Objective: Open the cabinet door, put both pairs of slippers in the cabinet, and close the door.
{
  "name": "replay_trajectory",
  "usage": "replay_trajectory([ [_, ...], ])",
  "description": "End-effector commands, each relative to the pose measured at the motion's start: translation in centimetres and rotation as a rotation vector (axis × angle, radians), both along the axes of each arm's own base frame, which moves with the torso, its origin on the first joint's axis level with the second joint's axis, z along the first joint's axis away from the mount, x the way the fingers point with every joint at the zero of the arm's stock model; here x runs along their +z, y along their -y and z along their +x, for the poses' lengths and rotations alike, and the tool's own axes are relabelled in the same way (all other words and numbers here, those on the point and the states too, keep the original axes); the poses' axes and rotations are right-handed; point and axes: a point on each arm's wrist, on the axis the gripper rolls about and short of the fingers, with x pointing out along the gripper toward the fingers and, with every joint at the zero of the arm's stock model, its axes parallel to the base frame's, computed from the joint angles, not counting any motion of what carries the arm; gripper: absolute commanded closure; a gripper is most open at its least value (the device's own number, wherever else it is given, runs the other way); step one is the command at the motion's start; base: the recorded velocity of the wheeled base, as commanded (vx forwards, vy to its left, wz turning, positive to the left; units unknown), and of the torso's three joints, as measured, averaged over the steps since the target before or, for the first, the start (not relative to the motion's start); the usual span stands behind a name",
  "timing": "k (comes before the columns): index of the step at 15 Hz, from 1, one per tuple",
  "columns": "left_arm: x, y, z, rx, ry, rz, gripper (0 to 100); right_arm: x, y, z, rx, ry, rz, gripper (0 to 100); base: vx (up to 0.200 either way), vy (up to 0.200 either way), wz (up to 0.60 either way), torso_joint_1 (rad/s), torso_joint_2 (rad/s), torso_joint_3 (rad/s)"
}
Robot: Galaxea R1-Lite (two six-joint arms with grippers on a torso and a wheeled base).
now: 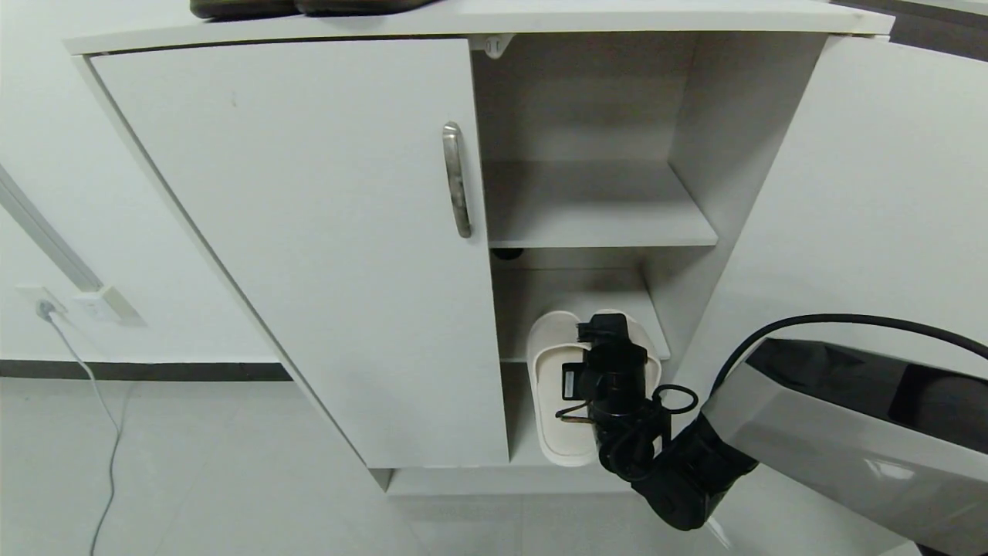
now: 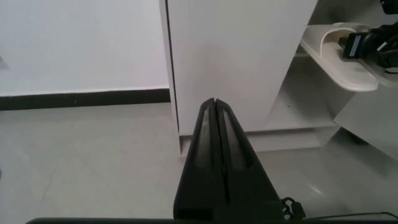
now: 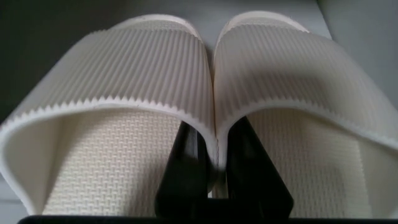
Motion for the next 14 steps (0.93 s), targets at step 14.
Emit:
replay_trajectory([
  [14,0.0,0.0,0.0,0.003,-0.001,-0.002,100,-0.3,0.5,5.8,-0.056,0.051,-0.016,100,0.029,0.0,0.0,0.0,0.0,0.0],
])
